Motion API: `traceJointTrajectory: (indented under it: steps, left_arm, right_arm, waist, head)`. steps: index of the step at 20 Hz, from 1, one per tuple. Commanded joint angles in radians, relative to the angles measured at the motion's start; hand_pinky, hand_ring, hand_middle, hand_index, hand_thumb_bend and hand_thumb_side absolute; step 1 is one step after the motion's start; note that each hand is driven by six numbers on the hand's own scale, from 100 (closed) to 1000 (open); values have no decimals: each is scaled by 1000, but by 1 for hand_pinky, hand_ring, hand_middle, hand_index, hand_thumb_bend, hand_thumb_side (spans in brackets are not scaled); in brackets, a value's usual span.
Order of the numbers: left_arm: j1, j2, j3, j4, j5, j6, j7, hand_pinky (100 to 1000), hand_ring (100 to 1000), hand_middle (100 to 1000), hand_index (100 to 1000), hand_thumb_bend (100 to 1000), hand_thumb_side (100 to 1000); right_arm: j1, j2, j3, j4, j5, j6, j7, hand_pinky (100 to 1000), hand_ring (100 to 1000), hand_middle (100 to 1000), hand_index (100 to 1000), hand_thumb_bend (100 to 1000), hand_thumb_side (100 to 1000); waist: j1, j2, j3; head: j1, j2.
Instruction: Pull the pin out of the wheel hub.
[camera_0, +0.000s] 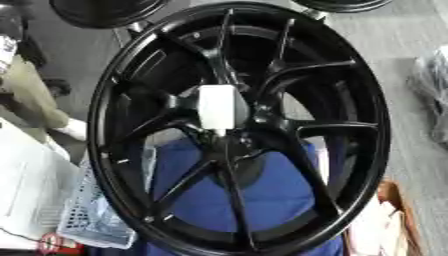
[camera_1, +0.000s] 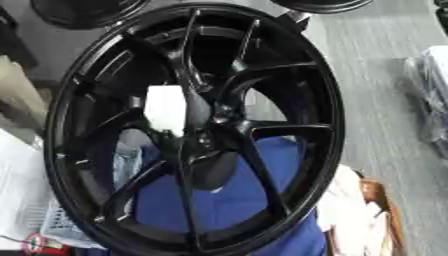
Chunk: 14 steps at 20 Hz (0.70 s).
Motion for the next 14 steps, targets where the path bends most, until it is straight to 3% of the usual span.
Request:
traceJointTrajectory:
  steps: [1,8,14]
  left_arm:
    - [-41,109,-20,-17,-34,-32,-98,816,715,684,761,163,546]
    - [-154,195,-89,-17,-69,-97,-267,813,731,696,771,213,524]
    - [-255,220,-161,-17,-53,-104,-449,817,742,706,783,234,533]
  right_arm:
    - [-8,-32,-3,-19,0,4,0,715,698,732,747,100,401]
    - [-11,-35,1,-19,0,6,6,715,698,731,747,100,399]
    - [-14,-36,7,-19,-3,10,12,715,698,731,746,100,401]
  waist:
    - [1,-30,0]
    - [0,-35,-5]
    - [-2,-37,-7]
  head:
    - [1,0]
    - [12,3]
    - [25,9]
